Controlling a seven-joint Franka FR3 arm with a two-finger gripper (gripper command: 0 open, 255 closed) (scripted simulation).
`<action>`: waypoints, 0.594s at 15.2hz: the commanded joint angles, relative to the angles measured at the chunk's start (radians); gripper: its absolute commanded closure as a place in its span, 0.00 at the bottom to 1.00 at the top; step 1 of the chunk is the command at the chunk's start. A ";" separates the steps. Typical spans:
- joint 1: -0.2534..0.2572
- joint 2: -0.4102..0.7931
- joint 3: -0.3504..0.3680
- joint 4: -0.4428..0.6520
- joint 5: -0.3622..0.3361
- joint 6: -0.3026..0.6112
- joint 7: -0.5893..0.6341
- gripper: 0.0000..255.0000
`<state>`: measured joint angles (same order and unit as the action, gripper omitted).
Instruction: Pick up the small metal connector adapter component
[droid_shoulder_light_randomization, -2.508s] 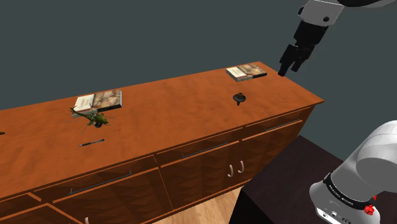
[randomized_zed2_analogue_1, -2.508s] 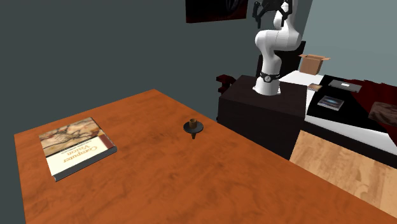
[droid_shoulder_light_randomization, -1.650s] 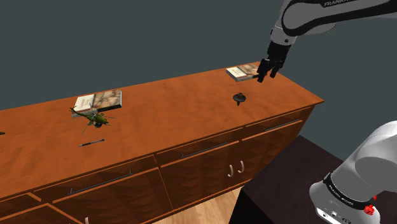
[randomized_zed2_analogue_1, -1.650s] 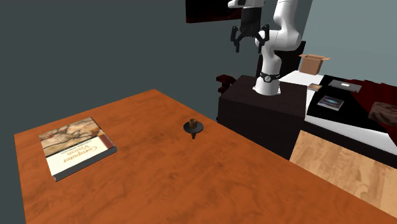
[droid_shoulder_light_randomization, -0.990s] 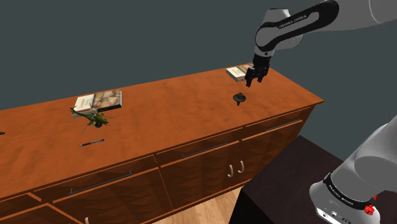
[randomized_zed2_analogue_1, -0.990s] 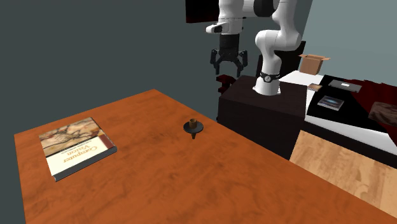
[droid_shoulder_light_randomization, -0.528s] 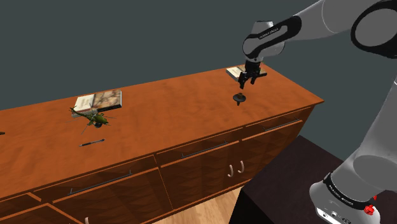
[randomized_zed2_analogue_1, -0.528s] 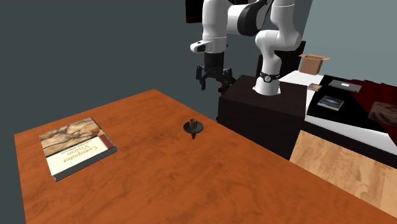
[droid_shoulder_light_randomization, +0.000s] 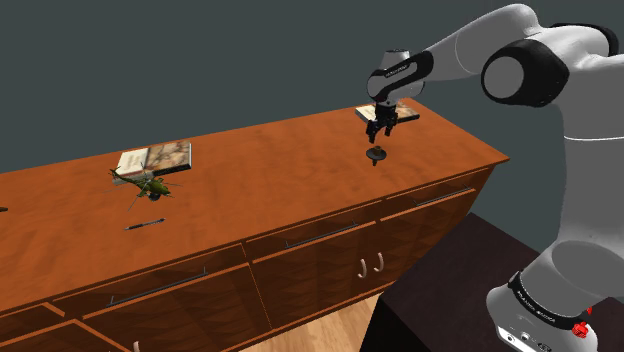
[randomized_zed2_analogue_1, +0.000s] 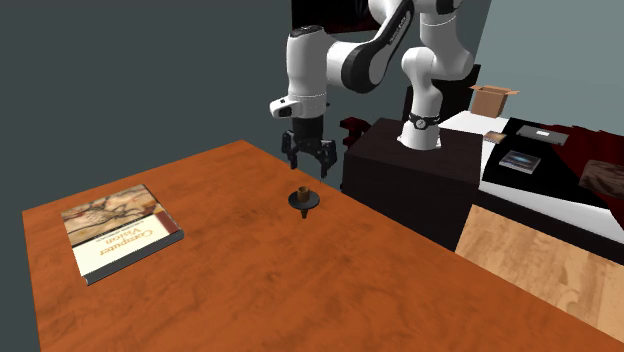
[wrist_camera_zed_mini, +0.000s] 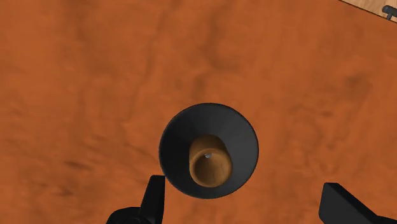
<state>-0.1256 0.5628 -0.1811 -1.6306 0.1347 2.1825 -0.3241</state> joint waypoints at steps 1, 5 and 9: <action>-0.015 0.091 0.003 0.100 0.005 -0.013 -0.005 0.00; -0.019 0.123 0.006 0.106 0.010 0.012 -0.008 0.00; -0.022 0.159 0.011 0.102 0.016 0.053 -0.012 0.00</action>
<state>-0.1456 0.7068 -0.1715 -1.5354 0.1486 2.2263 -0.3342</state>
